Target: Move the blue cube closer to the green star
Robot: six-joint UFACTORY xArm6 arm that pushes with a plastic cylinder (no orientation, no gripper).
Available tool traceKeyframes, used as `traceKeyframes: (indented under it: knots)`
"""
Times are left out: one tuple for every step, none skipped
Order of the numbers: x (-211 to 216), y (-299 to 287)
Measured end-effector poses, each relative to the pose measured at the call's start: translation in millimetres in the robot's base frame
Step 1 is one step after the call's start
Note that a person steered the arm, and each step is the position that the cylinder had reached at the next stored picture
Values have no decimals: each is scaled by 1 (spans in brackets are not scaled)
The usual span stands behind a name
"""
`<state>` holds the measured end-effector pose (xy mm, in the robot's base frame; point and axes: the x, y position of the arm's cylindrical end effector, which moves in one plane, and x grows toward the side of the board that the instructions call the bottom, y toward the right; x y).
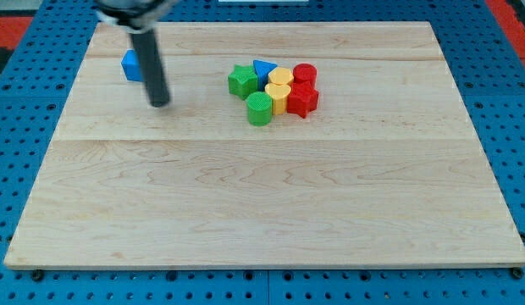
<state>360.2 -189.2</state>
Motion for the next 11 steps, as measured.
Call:
traceKeyframes:
  knots:
    - [-57,-76]
    - [-98,-115]
    - [-74,-74]
    - [-50,-39]
    - [-54,-16]
    - [-75,-26]
    - [-67,3]
    - [-29,48]
    - [-4,99]
    - [2,111]
    - [-24,86]
